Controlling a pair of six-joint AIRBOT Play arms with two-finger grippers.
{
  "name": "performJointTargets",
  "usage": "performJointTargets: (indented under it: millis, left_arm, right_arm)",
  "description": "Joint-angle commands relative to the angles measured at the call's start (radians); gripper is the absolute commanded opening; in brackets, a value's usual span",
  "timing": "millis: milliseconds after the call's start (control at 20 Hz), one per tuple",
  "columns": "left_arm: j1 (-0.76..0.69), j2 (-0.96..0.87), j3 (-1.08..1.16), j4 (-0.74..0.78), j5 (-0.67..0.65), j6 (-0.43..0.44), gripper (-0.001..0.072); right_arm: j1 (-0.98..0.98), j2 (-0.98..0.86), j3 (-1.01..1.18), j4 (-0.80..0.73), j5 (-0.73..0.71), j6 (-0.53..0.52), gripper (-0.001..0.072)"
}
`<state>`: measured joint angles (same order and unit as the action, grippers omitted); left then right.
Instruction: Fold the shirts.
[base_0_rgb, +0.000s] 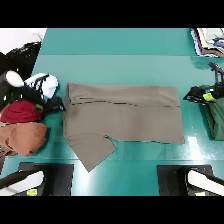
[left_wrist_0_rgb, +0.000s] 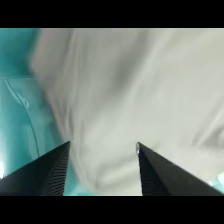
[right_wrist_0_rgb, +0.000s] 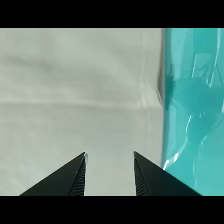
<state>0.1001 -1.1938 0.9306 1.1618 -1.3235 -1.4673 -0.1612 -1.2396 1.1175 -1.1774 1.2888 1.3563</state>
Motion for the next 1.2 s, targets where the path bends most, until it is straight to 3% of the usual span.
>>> performJointTargets:
  millis: [0, 250, 550, 1100, 1150]
  left_arm:
    - [0.001, 0.238, -0.314, -0.046, 0.003, -0.047, 0.0480]
    - [0.001, 0.362, -0.546, -0.161, 0.025, -0.051, 0.0480]
    - [0.001, 0.362, -0.564, -0.227, 0.161, -0.027, 0.0480]
    - [0.001, 0.362, -0.624, -0.259, 0.140, 0.007, 0.0478]
    - [0.001, 0.362, -0.628, -0.267, 0.145, 0.010, 0.0440]
  right_arm:
    - [-0.051, 0.102, -0.084, 0.008, -0.013, -0.015, 0.0342]
    - [-0.060, 0.128, -0.109, 0.034, -0.014, -0.015, 0.0342]
    - [-0.060, 0.129, -0.109, 0.111, -0.010, -0.015, 0.0341]
    - [-0.060, 0.128, -0.109, 0.111, 0.019, -0.015, 0.0341]
    - [-0.060, 0.128, -0.109, 0.109, 0.032, -0.015, 0.0341]
